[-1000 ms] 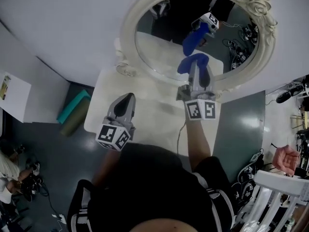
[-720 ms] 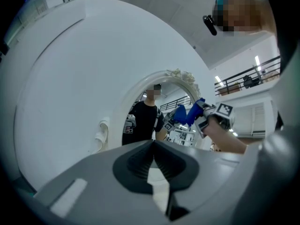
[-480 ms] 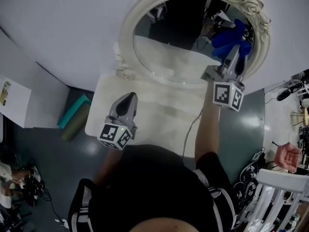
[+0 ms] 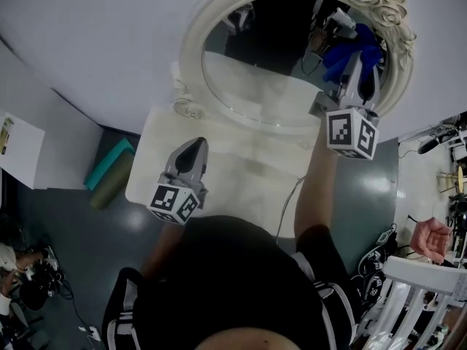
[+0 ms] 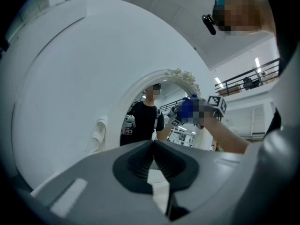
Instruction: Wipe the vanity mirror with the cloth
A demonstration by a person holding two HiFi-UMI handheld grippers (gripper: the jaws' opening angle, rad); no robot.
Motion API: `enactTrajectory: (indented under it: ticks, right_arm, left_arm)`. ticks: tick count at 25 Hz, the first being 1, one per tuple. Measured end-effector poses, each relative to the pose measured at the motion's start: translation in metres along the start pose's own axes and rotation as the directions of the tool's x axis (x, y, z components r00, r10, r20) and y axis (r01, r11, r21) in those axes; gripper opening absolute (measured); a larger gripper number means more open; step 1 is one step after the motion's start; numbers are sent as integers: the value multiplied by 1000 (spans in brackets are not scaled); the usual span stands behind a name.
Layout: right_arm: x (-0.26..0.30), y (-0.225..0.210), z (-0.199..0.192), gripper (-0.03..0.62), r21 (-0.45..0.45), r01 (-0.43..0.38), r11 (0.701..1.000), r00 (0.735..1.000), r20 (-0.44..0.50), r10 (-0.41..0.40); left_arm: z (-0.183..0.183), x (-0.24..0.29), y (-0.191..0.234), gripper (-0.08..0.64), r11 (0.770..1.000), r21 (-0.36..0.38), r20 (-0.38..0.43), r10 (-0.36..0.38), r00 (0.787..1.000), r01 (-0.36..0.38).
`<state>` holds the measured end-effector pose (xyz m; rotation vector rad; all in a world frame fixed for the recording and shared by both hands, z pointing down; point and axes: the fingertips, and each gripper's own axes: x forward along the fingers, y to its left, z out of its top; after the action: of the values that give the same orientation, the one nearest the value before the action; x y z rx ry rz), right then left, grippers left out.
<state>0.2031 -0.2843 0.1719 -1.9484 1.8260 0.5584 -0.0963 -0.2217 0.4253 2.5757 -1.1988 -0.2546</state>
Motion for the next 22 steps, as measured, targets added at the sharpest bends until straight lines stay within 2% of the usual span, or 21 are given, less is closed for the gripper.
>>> enactTrajectory:
  ticks: [5,10,13,15,18,20,22]
  right_arm:
    - [22,39,11,64,-162,-105,981,994,-53,97]
    - [39,74,15,63,-306,-177,935,983,-110,150]
    - [45,96,12,63,-391,-213,895,975,-141,171]
    - [47,112,7,63,-467,-253,847,966,-161,200]
    - [47,137,-9,63,-581,-340,739,940,-231,250]
    - [43,152,-28,63,-609,-402,683,915,-302,269]
    - [36,165,-47,63,-618,-453,643,890,-356,285]
  left_arm:
    - [-1,3,2,11,1000,0,-5,8,1000,-8]
    - [-4,4,6,11,1000,-3,-10,13,1000,-13]
    - [-4,3,10,11,1000,-7,-10,22,1000,-22]
    - [-3,1,13,11,1000,-10,-9,29,1000,-29]
    - [-4,2,17,11,999,-12,-10,36,999,-36]
    - [-5,4,18,11,999,-14,-13,39,999,-39]
    - [-6,6,18,11,999,-14,-17,38,999,-38]
